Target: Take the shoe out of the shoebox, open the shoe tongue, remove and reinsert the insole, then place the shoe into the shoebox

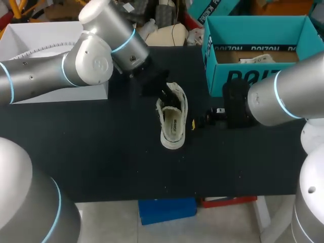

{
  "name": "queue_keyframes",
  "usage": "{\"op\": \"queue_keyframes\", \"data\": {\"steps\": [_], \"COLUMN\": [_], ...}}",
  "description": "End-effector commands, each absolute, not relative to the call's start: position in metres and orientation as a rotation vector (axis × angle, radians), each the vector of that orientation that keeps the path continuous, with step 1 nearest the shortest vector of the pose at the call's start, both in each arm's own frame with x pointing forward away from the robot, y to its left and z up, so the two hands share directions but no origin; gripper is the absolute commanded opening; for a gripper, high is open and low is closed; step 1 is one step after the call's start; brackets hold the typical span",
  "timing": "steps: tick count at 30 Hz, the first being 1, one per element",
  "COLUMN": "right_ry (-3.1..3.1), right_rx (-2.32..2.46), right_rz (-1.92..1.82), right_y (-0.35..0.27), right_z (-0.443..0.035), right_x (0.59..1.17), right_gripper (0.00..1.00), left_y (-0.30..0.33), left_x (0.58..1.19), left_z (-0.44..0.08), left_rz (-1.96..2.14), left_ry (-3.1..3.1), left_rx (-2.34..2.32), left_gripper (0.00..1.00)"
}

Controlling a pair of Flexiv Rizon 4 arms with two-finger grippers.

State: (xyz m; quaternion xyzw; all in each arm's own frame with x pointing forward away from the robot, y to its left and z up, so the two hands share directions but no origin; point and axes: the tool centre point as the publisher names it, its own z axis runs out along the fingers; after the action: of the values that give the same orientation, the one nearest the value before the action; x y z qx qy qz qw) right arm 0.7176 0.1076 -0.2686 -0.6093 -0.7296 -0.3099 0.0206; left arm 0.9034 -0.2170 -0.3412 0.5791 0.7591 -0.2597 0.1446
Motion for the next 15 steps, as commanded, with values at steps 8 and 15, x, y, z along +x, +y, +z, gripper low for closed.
{"op": "queue_keyframes", "data": {"steps": [8,15], "right_ry": [-2.264,-2.264], "right_rx": [-1.895,-1.895], "right_rz": [-0.960,-0.960], "right_y": [0.110,0.110], "right_z": [-0.269,-0.269], "right_x": [0.717,0.717], "right_gripper": [1.00,1.00], "left_y": [-0.162,-0.119], "left_x": [0.874,0.861], "left_z": [-0.288,-0.283], "left_rz": [-0.702,-0.630], "left_ry": [2.306,2.487], "left_rx": [1.696,1.574], "left_gripper": [0.00,0.25]}}
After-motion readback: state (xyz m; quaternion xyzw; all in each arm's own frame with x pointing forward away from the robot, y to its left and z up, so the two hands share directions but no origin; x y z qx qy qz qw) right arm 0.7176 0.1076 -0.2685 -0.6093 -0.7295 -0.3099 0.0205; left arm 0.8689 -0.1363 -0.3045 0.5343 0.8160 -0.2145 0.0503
